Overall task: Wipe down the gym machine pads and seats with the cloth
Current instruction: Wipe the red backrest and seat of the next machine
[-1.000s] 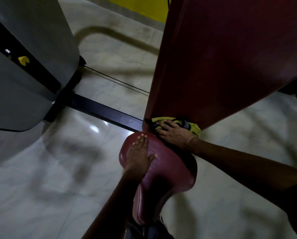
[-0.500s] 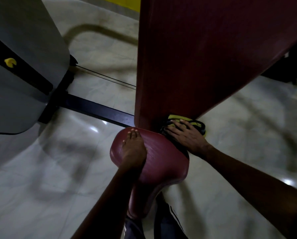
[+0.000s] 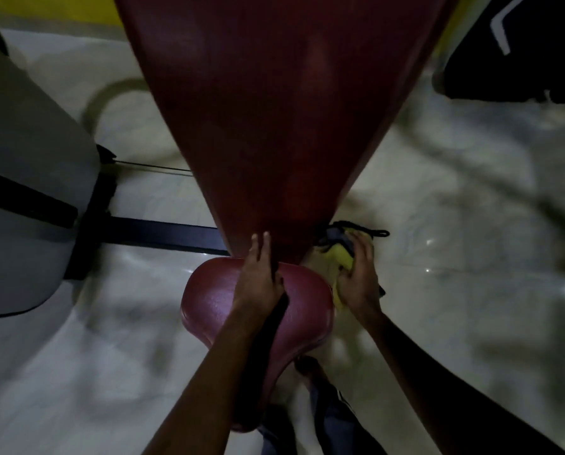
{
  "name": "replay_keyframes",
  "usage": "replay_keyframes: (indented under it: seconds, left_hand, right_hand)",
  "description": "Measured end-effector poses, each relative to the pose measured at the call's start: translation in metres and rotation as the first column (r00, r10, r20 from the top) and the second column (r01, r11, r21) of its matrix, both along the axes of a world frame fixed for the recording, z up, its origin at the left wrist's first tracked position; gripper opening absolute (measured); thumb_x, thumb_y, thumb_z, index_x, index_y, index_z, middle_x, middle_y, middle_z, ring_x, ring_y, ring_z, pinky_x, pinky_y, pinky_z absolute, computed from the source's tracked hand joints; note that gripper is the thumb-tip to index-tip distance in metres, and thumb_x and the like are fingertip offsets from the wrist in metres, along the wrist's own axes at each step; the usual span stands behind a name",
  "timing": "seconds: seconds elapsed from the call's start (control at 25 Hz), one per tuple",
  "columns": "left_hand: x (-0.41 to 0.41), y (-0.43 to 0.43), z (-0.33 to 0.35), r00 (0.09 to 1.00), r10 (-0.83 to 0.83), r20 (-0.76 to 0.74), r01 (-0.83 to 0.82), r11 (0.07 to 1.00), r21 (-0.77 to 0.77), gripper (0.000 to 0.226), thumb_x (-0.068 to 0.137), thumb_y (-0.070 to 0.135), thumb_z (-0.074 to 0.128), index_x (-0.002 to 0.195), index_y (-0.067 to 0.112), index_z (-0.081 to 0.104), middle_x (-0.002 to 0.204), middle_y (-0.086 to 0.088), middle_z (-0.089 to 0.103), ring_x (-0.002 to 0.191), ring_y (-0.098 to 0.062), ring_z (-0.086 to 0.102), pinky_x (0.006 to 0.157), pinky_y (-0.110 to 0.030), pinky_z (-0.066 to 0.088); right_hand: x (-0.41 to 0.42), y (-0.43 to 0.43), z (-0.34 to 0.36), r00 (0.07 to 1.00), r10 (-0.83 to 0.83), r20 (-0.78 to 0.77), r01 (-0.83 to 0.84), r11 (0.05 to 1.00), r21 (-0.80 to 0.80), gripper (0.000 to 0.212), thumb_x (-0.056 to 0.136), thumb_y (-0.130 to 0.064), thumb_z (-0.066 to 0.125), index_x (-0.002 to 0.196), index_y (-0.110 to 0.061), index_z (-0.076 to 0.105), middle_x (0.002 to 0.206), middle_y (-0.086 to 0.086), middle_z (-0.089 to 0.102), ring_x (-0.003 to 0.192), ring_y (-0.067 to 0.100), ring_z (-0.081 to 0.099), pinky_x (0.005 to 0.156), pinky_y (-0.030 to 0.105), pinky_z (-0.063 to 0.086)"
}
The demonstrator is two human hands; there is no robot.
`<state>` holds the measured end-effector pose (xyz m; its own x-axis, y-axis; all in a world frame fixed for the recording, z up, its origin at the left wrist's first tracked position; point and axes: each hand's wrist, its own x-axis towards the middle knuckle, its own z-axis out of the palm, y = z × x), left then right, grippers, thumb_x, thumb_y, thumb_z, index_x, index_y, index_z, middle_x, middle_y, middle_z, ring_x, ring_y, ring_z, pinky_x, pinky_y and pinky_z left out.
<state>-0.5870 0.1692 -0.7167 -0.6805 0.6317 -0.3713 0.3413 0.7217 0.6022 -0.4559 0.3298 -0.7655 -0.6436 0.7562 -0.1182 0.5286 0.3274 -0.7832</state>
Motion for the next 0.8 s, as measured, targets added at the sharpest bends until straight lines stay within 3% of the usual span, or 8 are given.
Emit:
replay_keyframes:
  seconds: [0.08, 0.12, 0.28, 0.4, 0.48, 0.64, 0.72, 0.8]
  left_hand:
    - [-0.006, 0.022, 0.01, 0.995, 0.02, -0.099, -0.006, 0.989, 0.147, 0.084, 0.095, 0.014, 0.053, 0.158, 0.023, -0.002, 0.166, -0.005, 0.001, 0.149, -0.023, 0.02, 0.118, -0.043, 0.029]
    - [-0.008, 0.029, 0.012, 0.989, 0.023, -0.148, 0.003, 0.985, 0.172, 0.083, 0.095, 0.012, 0.051, 0.158, 0.023, -0.002, 0.166, -0.006, 0.003, 0.15, -0.021, 0.018, 0.12, -0.045, 0.025]
    - [-0.007, 0.023, 0.005, 0.978, -0.013, -0.206, 0.033, 0.995, 0.089, 0.089, 0.087, 0.004, 0.055, 0.158, 0.017, 0.003, 0.166, -0.007, 0.004, 0.15, -0.025, 0.018, 0.116, -0.05, 0.031]
    - [-0.011, 0.013, -0.003, 0.981, -0.055, -0.188, 0.06, 0.998, 0.02, 0.095, 0.082, 0.001, 0.059, 0.158, 0.016, 0.006, 0.165, -0.007, 0.006, 0.15, -0.027, 0.018, 0.115, -0.052, 0.031]
    - [-0.016, 0.01, -0.005, 0.978, -0.065, -0.199, 0.065, 0.998, -0.009, 0.095, 0.081, 0.002, 0.061, 0.158, 0.015, 0.008, 0.165, -0.009, 0.007, 0.149, -0.029, 0.019, 0.117, -0.051, 0.029]
    - [-0.012, -0.004, -0.012, 0.983, -0.085, -0.163, 0.067, 0.991, -0.116, 0.081, 0.087, 0.01, 0.062, 0.156, 0.01, 0.02, 0.164, -0.014, 0.012, 0.149, -0.031, 0.018, 0.118, -0.046, 0.027]
    - [-0.008, -0.014, -0.016, 0.986, -0.074, -0.148, 0.05, 0.986, -0.157, 0.067, 0.086, 0.012, 0.06, 0.149, 0.003, 0.036, 0.158, -0.022, 0.026, 0.145, -0.037, 0.026, 0.115, -0.046, 0.034]
    - [-0.002, -0.029, -0.02, 0.987, -0.046, -0.153, 0.017, 0.982, -0.188, 0.054, 0.08, 0.015, 0.059, 0.132, 0.0, 0.049, 0.142, -0.025, 0.045, 0.132, -0.042, 0.041, 0.104, -0.047, 0.043]
  right_hand:
    - [-0.011, 0.019, 0.008, 0.997, -0.079, -0.007, 0.078, 0.994, -0.082, 0.071, 0.072, 0.012, 0.052, 0.141, -0.005, 0.048, 0.147, 0.014, 0.042, 0.134, 0.022, 0.043, 0.104, 0.005, 0.027]
    - [-0.019, 0.027, 0.012, 0.995, -0.103, -0.016, 0.101, 0.988, -0.114, 0.067, 0.072, 0.006, 0.053, 0.138, -0.005, 0.051, 0.142, 0.016, 0.047, 0.129, 0.023, 0.047, 0.103, 0.007, 0.03]
    - [-0.051, 0.019, -0.005, 0.954, -0.297, -0.043, 0.24, 0.839, -0.488, 0.059, 0.067, -0.02, 0.056, 0.126, -0.016, 0.059, 0.115, 0.011, 0.068, 0.105, 0.025, 0.066, 0.097, 0.039, 0.054]
    - [-0.053, -0.014, -0.026, 0.953, -0.293, 0.083, 0.271, 0.693, -0.668, 0.066, 0.067, -0.027, 0.06, 0.133, -0.022, 0.053, 0.113, 0.007, 0.069, 0.101, 0.025, 0.069, 0.09, 0.047, 0.058]
    - [-0.052, -0.009, -0.016, 0.96, -0.249, 0.132, 0.271, 0.69, -0.671, 0.064, 0.069, -0.027, 0.063, 0.132, -0.02, 0.053, 0.116, 0.006, 0.068, 0.103, 0.024, 0.068, 0.091, 0.044, 0.058]
    - [-0.033, 0.019, 0.014, 0.962, 0.086, 0.257, 0.041, 0.891, -0.451, 0.052, 0.071, -0.021, 0.056, 0.122, -0.012, 0.061, 0.113, 0.01, 0.067, 0.101, 0.026, 0.065, 0.086, 0.036, 0.056]
    - [-0.02, 0.015, 0.026, 0.902, 0.283, 0.327, -0.154, 0.916, -0.37, 0.066, 0.065, -0.025, 0.052, 0.13, -0.018, 0.058, 0.125, 0.014, 0.059, 0.107, 0.031, 0.064, 0.09, 0.039, 0.055]
    - [-0.012, -0.002, 0.025, 0.873, 0.353, 0.337, -0.215, 0.897, -0.385, 0.067, 0.074, -0.025, 0.06, 0.141, -0.023, 0.049, 0.14, 0.011, 0.045, 0.121, 0.033, 0.057, 0.101, 0.042, 0.049]
